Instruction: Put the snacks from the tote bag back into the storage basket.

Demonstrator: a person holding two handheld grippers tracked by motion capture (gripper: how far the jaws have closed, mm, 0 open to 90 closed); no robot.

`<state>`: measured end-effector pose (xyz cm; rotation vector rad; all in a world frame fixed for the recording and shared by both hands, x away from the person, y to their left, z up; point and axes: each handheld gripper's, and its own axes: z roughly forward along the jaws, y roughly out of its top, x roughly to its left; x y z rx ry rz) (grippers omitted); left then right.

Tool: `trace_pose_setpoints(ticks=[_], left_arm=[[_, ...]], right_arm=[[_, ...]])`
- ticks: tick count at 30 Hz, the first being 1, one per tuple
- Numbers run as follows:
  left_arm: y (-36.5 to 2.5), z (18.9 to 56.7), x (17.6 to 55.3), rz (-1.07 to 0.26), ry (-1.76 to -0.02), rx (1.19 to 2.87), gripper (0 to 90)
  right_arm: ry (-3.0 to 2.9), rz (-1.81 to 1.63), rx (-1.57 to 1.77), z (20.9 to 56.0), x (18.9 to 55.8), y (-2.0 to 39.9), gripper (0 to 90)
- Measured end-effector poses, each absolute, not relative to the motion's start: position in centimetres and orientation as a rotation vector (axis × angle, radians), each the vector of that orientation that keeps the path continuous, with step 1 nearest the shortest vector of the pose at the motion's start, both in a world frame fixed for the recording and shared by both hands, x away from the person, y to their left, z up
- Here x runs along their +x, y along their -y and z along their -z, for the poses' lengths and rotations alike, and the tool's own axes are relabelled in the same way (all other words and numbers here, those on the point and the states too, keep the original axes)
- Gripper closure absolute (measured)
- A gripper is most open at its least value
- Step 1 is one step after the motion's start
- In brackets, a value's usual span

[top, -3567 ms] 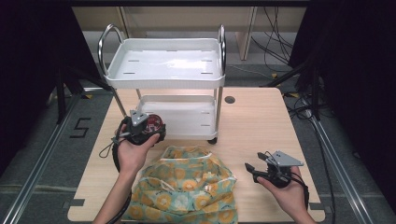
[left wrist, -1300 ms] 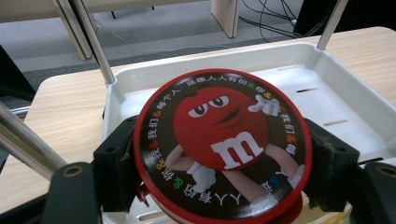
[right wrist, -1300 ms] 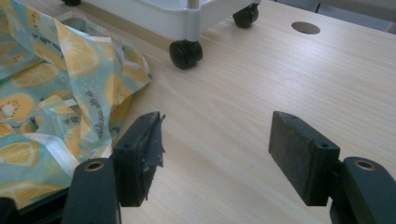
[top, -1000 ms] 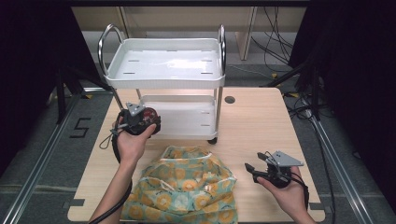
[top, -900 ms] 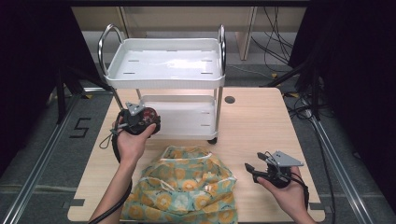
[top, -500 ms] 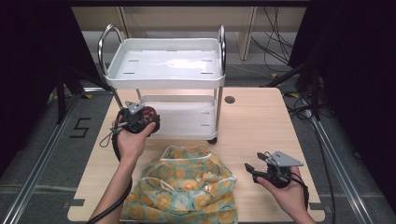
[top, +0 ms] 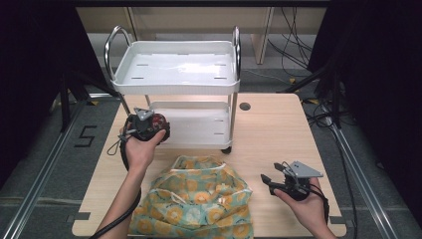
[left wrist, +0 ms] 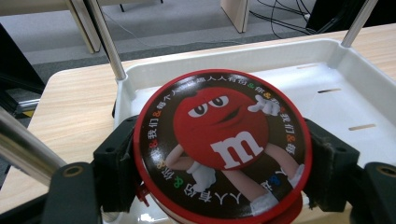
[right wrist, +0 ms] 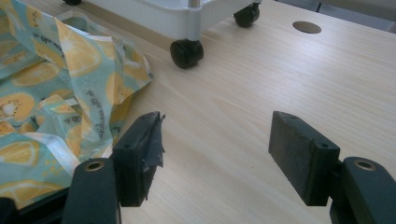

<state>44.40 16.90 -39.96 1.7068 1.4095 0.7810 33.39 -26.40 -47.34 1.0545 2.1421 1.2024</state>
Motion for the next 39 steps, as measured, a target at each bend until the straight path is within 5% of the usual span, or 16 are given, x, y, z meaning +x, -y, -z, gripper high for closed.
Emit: trace_pose_setpoints(ticks=[39], left_arm=[[-17.6, 40.7, 46.0, -0.795, -1.453, 1.731, 25.4]], right_arm=[[-2.163, -1.188, 1.047, 47.3, 33.4, 26.4, 35.5]])
